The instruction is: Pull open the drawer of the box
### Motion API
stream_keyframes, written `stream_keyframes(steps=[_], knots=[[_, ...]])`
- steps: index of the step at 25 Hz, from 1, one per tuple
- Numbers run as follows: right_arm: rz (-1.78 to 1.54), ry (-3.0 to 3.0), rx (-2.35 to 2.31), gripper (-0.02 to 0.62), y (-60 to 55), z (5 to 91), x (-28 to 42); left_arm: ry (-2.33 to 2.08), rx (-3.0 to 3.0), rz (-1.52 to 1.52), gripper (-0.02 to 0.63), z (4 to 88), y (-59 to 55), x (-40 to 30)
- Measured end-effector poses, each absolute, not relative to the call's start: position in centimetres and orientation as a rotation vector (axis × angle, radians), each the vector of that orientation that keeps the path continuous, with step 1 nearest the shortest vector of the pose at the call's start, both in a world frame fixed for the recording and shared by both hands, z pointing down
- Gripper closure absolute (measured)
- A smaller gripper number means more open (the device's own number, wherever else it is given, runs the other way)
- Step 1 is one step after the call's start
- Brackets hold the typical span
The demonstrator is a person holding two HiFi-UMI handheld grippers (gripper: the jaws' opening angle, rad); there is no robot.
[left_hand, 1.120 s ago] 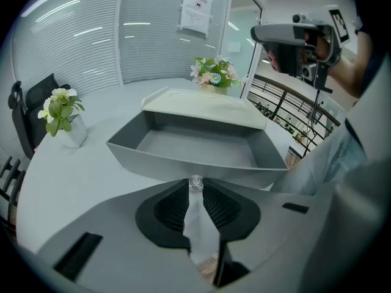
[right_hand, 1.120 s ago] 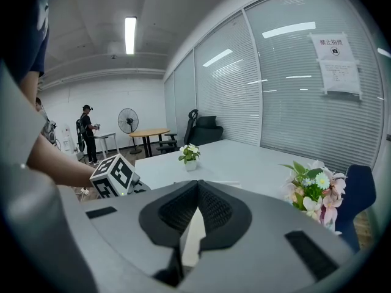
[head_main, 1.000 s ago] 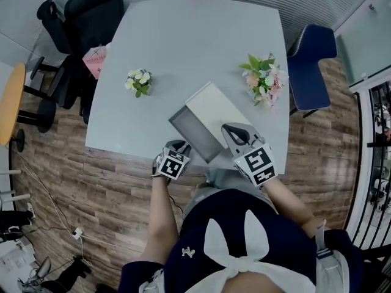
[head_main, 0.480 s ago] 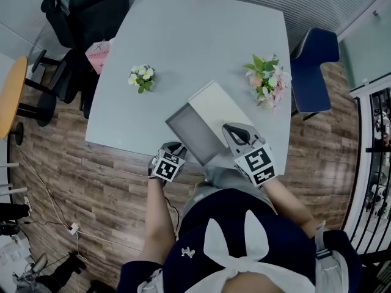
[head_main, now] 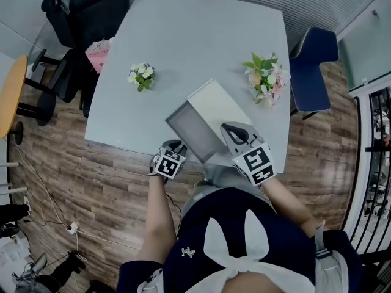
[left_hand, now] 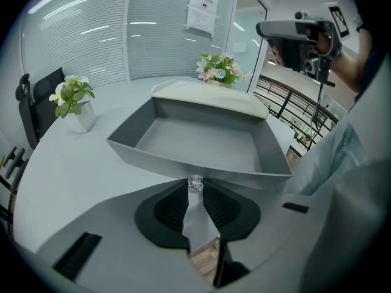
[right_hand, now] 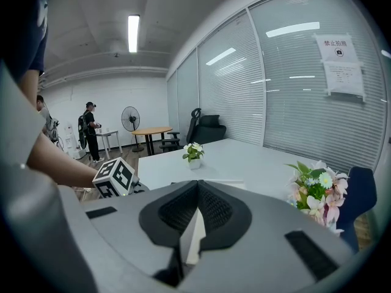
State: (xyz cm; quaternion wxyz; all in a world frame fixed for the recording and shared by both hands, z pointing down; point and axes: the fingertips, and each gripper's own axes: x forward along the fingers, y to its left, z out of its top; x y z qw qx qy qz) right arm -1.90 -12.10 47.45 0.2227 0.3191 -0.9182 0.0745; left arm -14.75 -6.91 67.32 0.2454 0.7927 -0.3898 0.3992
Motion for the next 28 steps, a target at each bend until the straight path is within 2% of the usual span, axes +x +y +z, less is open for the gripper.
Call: stream_keyframes(steps=[12,21,28], knots=[[0.189,-2.543,0.873,0.589,-10.6,47.1,-1.7,-1.219,2.106,0.903,0.515,66.3,-6.2,-15.9],[0.204,-2.575,0.882,0.589,-9.2,46.1,-1.9,-1.406,2.095,0.590,0.519,59.8,-6.6,-17.1],[0.201,-2.623,0.901,0.590,-8.2,44.8,-2.0,-1.533,2.133,0.437,0.567,54.3,-6.8,-15.9]])
